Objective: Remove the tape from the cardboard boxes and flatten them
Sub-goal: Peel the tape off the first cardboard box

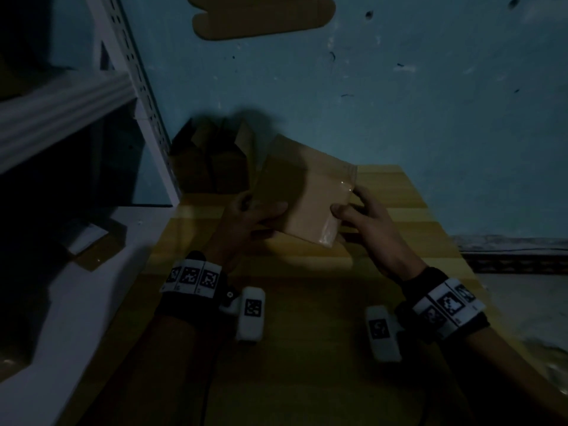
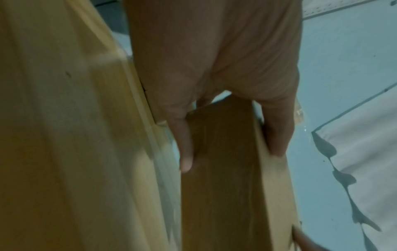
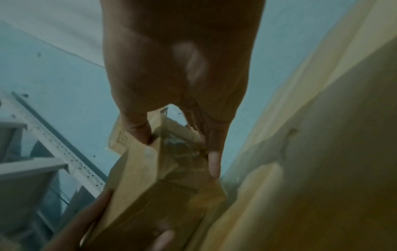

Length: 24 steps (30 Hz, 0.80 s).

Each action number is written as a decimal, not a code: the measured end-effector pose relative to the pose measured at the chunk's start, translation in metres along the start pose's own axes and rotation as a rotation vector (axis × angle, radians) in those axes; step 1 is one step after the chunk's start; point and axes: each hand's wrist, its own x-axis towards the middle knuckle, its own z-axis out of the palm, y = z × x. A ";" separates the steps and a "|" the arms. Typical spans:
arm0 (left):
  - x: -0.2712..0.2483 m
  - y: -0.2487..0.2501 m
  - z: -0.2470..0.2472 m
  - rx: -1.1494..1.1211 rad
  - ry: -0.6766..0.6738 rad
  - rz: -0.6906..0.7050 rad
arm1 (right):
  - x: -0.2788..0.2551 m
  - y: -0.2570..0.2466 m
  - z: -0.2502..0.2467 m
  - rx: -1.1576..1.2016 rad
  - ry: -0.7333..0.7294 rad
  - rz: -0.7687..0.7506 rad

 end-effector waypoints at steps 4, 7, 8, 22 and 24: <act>-0.005 0.003 0.000 0.073 -0.110 -0.066 | -0.003 0.004 0.002 -0.049 -0.016 -0.023; -0.008 0.005 0.002 0.055 -0.116 -0.061 | -0.002 0.005 0.003 -0.111 -0.030 -0.052; -0.007 0.004 0.003 0.046 -0.108 -0.059 | -0.003 0.005 0.004 -0.133 -0.039 -0.069; -0.006 -0.002 0.009 0.043 -0.071 -0.014 | -0.002 0.010 0.004 -0.127 -0.102 -0.119; -0.006 -0.003 0.009 0.049 -0.065 -0.020 | -0.002 0.010 0.003 -0.123 -0.109 -0.114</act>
